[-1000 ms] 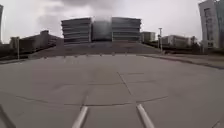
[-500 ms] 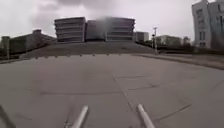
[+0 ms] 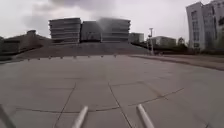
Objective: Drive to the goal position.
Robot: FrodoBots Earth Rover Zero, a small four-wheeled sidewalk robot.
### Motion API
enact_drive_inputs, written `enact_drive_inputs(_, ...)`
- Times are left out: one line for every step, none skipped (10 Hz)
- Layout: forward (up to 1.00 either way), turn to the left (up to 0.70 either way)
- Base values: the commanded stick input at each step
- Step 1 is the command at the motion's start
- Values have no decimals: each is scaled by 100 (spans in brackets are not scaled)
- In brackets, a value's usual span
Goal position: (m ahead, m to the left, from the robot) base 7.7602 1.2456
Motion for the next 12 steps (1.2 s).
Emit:
enact_drive_inputs(100, 0)
enact_drive_inputs(100, 0)
enact_drive_inputs(100, 0)
enact_drive_inputs(100, 0)
enact_drive_inputs(100, 0)
enact_drive_inputs(100, 0)
enact_drive_inputs(100, 0)
enact_drive_inputs(100, 0)
enact_drive_inputs(100, 0)
enact_drive_inputs(100, 0)
enact_drive_inputs(100, 0)
enact_drive_inputs(100, 0)
